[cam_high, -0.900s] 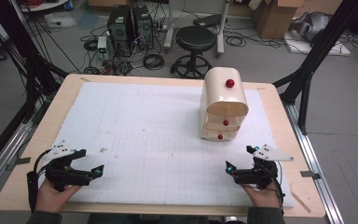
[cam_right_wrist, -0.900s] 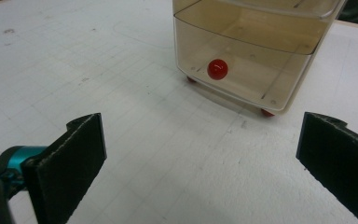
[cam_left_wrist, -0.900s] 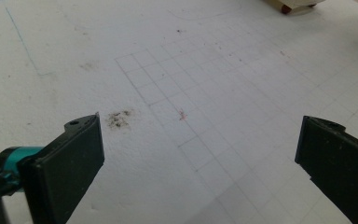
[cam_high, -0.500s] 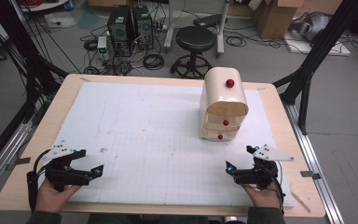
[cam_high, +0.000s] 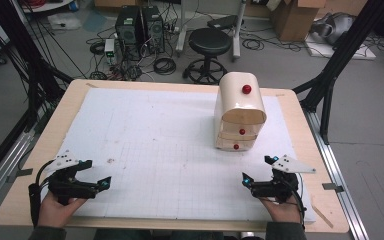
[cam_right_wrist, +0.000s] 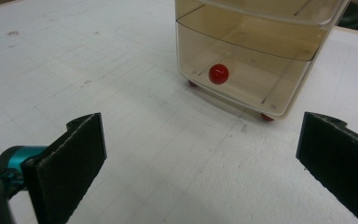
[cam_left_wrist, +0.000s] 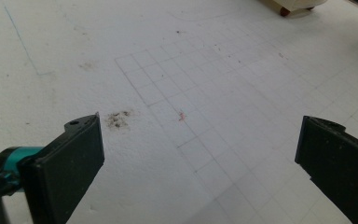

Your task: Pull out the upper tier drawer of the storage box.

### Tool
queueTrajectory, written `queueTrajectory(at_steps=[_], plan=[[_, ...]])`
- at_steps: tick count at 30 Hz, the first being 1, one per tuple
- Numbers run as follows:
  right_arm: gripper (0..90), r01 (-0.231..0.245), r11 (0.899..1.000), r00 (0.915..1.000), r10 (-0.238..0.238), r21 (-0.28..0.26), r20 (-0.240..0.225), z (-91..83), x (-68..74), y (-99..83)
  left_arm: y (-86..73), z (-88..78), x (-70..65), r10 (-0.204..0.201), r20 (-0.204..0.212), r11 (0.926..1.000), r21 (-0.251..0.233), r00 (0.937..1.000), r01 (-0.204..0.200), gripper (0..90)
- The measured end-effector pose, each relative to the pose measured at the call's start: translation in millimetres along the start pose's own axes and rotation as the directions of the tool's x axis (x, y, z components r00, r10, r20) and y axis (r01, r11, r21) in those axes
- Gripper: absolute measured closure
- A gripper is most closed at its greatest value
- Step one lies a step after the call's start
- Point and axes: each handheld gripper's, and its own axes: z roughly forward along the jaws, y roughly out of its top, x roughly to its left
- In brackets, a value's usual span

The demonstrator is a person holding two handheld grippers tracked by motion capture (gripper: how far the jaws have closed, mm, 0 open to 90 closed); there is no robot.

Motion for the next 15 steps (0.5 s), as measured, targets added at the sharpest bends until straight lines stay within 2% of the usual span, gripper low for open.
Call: queueTrajectory(at_steps=[15], plan=[[0.3, 0.019, 1.000, 0.9998, -0.019, 0.004, 0.007, 1.0, 2.0, -0.3, -0.9, -0.2, 2.2, -0.002, -0.003, 1.0000, 0.000, 1.0000, 0.002, 1.7]])
